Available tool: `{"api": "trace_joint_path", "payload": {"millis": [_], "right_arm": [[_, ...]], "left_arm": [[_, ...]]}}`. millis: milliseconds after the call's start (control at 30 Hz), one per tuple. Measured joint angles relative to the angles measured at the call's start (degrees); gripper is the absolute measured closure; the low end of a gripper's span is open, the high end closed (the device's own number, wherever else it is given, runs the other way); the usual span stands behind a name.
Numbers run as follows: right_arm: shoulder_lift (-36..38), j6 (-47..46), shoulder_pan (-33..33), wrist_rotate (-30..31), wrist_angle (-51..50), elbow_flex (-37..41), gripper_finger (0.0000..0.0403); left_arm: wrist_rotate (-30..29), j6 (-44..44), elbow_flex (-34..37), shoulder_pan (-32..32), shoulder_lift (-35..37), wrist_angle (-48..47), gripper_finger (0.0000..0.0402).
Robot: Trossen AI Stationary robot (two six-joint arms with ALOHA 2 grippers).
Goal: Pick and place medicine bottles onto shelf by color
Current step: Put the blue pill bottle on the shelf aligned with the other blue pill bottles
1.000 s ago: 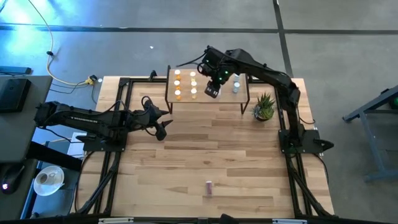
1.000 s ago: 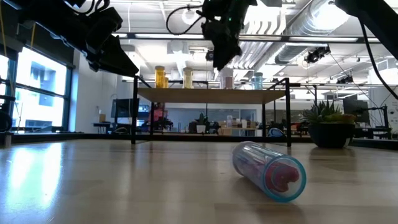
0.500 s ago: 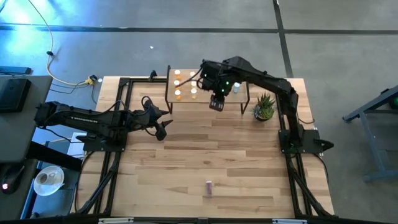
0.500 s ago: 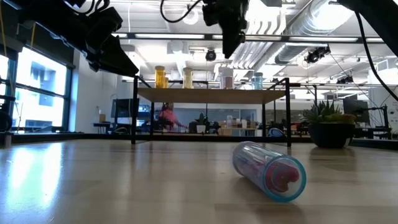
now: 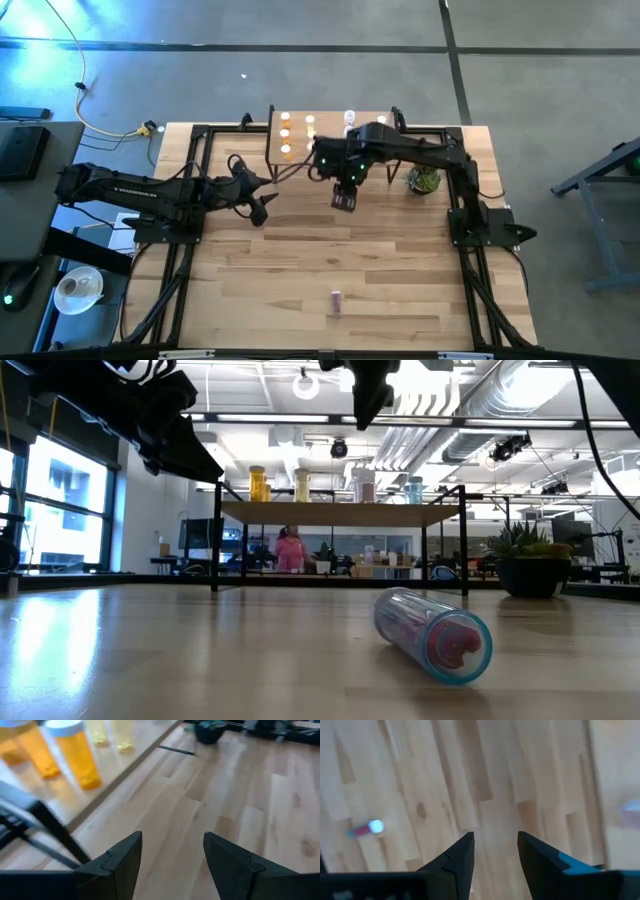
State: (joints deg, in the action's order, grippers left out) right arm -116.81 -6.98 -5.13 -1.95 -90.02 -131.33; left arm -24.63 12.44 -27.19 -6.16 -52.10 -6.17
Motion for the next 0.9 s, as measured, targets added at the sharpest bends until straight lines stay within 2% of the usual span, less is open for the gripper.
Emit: {"api": "trace_joint_path", "payload": {"millis": [167,433,633,900], "right_arm": [[0.00,-5.88,5.14,4.67,0.00,0.00,0.0261],[0.00,-20.62,13.59,11.58,0.00,0.02,0.0261],[-0.13,-32.18,18.78,15.85,0.02,0.04,0.0261],[-0.41,-49.25,24.37,16.80,0.33,0.04,0.0247]], "left_arm": [[5.23,-0.74,-0.51,0.01,0.72,-0.13,0.0200],[6.21,-0.49,-0.51,0.01,1.95,-1.57,0.0200],[9.17,-0.63,-0.51,0.01,1.95,-1.75,0.0200],[9.74,-0.64,-0.51,0.01,1.95,-1.75,0.0200]]}}
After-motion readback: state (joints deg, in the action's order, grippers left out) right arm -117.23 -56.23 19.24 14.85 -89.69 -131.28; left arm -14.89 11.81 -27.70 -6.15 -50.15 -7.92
